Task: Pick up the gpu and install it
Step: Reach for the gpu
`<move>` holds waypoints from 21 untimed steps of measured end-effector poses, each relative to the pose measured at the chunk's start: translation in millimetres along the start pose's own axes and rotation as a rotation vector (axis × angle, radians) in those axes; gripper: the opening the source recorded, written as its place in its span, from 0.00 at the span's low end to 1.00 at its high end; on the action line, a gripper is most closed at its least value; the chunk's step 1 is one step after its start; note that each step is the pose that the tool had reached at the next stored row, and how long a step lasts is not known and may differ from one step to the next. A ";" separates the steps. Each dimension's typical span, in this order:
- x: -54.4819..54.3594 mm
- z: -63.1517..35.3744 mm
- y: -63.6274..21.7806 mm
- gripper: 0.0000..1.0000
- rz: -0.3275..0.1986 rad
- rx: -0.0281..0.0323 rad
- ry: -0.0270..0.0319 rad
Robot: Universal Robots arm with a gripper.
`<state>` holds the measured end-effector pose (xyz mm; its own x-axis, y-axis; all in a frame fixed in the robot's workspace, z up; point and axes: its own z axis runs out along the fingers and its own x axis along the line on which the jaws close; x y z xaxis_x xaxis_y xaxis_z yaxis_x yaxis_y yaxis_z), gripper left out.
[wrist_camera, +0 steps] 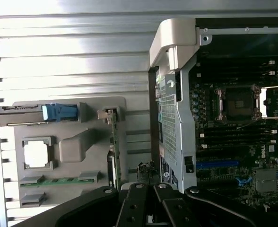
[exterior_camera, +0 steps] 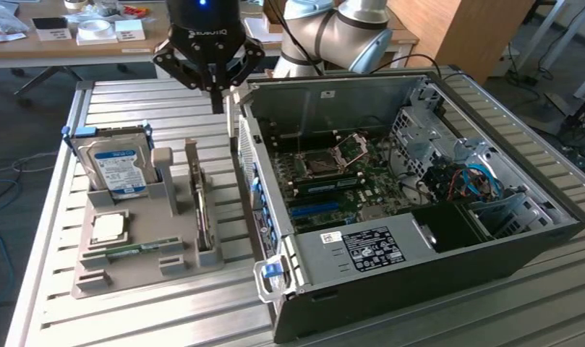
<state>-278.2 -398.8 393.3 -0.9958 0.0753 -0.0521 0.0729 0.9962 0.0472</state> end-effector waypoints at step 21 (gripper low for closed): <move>28.1 -1.6 -2.0 0.11 0.000 -0.0004 -0.0060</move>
<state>-306.5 -398.8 393.3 -0.9955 0.0753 -0.0581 0.0726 0.9962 0.0476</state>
